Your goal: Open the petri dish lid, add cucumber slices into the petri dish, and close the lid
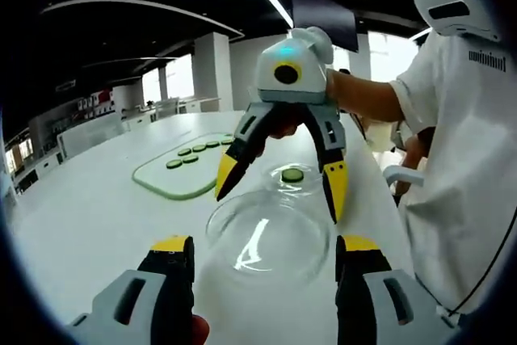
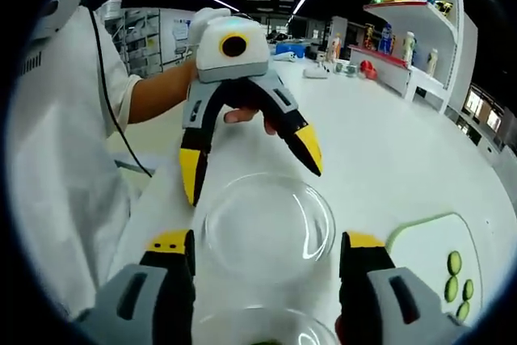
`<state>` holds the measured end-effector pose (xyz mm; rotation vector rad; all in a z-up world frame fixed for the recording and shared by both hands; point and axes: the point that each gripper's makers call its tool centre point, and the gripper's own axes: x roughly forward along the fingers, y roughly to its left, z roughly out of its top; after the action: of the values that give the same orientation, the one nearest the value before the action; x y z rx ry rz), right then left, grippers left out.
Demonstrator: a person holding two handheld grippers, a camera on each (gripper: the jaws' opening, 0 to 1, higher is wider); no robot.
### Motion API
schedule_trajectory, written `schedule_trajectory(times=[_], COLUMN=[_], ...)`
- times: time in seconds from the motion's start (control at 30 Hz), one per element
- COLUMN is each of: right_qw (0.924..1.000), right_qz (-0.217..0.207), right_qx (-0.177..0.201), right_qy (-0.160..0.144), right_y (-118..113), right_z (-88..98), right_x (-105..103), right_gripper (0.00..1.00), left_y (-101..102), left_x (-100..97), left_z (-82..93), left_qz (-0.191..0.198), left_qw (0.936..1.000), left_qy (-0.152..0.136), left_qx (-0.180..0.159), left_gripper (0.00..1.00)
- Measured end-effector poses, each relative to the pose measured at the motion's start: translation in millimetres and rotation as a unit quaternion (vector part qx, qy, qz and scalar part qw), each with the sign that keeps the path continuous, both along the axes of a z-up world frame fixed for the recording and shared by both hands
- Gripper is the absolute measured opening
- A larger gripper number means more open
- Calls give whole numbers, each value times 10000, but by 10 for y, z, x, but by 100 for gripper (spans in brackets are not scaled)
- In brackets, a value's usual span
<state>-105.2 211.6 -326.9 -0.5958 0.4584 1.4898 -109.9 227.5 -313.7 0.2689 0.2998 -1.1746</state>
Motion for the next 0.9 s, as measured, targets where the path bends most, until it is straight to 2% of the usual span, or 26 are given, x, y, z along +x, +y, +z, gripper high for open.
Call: schedule_trajectory(times=[0.23, 0.9], right_qw=[10000, 9999], right_qz=[-37, 96], right_qx=[16, -34], right_qy=[59, 68], right_y=[22, 75], right_z=[-21, -117], right_x=[-5, 35], right_gripper=[73, 73], left_y=[-48, -88], left_x=[10, 37], left_z=[-16, -119], left_qz=[-59, -112], left_qw=[10000, 9998], left_qy=[13, 130], left_qx=[-40, 111], left_gripper=[71, 70])
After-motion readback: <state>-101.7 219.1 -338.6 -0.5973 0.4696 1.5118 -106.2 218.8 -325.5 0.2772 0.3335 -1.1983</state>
